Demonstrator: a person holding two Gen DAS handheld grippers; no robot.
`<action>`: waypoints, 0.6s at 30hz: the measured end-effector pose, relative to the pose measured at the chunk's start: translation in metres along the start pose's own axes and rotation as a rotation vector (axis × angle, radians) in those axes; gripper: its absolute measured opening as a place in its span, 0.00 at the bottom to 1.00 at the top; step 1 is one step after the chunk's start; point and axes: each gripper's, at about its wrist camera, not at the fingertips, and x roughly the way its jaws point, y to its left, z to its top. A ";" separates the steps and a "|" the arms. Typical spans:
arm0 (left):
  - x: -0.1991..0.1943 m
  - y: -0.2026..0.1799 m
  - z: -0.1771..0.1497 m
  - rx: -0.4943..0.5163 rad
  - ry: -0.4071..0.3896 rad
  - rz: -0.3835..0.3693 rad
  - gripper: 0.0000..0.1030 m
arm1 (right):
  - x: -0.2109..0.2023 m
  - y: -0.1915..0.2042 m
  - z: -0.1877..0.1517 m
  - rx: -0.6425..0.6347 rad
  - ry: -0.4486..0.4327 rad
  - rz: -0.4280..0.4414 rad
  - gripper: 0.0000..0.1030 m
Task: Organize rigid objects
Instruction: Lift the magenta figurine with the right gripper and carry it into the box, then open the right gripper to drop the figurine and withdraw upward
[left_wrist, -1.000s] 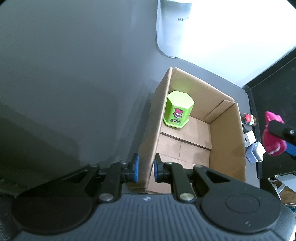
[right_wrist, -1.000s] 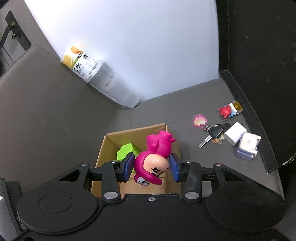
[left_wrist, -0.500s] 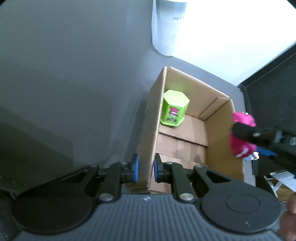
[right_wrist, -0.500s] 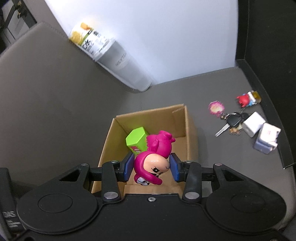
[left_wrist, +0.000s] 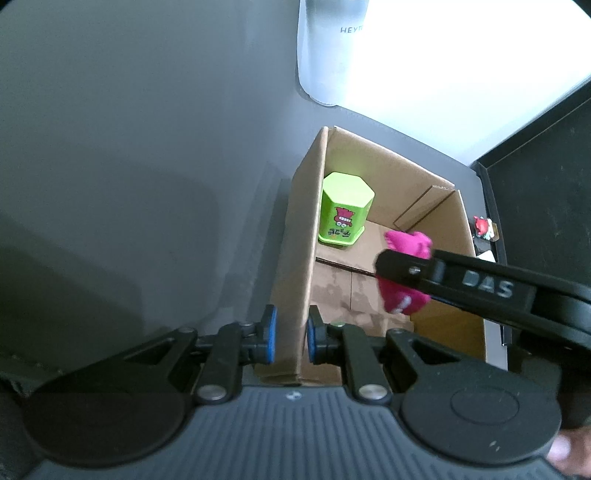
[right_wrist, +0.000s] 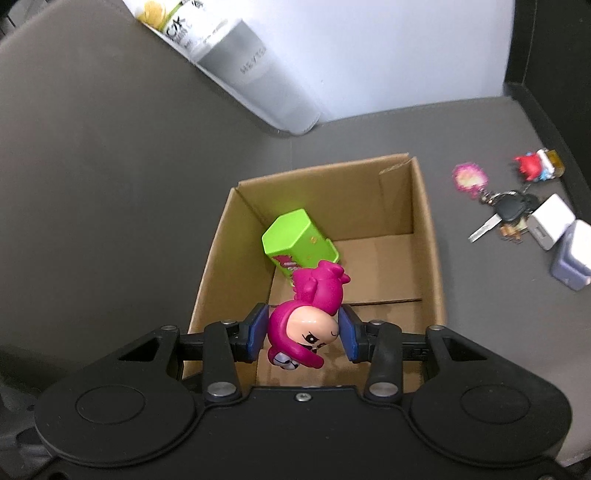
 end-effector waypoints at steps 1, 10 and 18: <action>0.000 0.000 0.001 -0.001 0.000 -0.001 0.14 | 0.003 0.001 0.000 0.003 0.006 -0.003 0.40; 0.003 -0.001 0.001 -0.001 0.002 0.002 0.14 | 0.033 0.004 0.005 0.016 0.071 0.000 0.41; 0.004 -0.001 0.000 0.003 -0.001 0.003 0.14 | 0.045 -0.001 0.001 0.060 0.113 0.027 0.43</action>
